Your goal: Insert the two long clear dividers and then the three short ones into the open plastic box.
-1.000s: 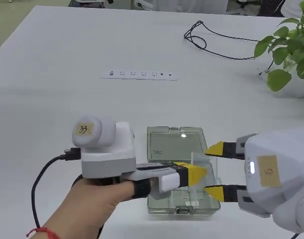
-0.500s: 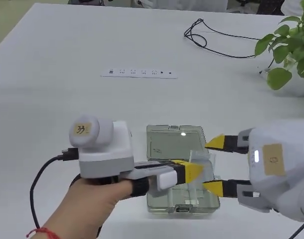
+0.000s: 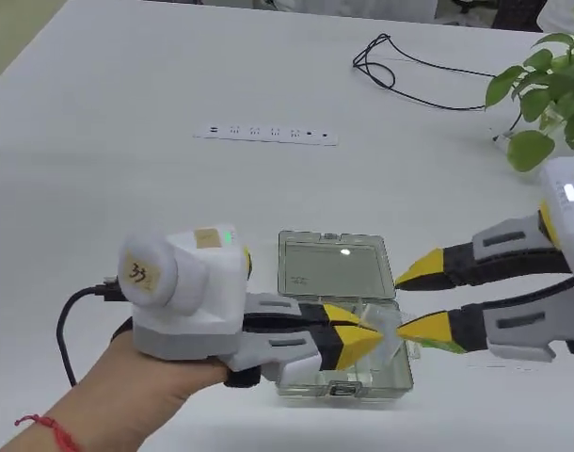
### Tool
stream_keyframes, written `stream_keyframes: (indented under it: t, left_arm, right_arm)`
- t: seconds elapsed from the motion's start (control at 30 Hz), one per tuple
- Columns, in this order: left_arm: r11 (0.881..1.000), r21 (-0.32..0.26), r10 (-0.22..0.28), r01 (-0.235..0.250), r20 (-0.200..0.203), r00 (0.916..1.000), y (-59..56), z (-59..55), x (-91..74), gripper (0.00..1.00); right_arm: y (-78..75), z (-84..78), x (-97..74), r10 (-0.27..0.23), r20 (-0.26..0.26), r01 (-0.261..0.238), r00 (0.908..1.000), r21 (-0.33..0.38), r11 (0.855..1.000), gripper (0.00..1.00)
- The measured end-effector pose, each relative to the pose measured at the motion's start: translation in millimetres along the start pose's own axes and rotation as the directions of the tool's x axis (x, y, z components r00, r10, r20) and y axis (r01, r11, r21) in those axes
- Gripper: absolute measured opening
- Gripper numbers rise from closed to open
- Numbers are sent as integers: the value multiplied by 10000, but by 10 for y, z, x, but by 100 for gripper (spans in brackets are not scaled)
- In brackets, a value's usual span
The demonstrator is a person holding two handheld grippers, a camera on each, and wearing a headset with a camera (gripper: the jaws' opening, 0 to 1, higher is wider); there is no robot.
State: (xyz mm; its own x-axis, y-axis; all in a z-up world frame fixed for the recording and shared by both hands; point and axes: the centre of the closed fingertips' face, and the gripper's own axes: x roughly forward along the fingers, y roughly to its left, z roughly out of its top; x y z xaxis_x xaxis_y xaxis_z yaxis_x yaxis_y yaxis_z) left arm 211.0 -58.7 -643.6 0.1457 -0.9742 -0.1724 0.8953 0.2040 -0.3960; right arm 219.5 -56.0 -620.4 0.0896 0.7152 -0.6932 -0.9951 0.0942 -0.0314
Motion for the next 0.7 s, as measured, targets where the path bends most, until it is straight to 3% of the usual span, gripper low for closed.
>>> stream_keyframes:
  t: [0.13, 0.3, 0.7]
  left_arm:
    - [9955, 906, -282, 280, 6, 9996, -76, 15, -22, 0]
    - [9898, 1294, -612, 593, 108, 9981, -140, 33, -50, 0]
    - [9856, 1513, -797, 758, 196, 9966, -173, 43, -76, 0]
  right_arm:
    - [63, 20, 17, 699, 122, -701, 9975, 175, 9974, 17]
    - [153, 24, 71, 1360, -3, -1360, 9907, 124, 9906, 14]
    - [296, 68, 134, 2324, -56, -2324, 9726, 109, 9726, 6]
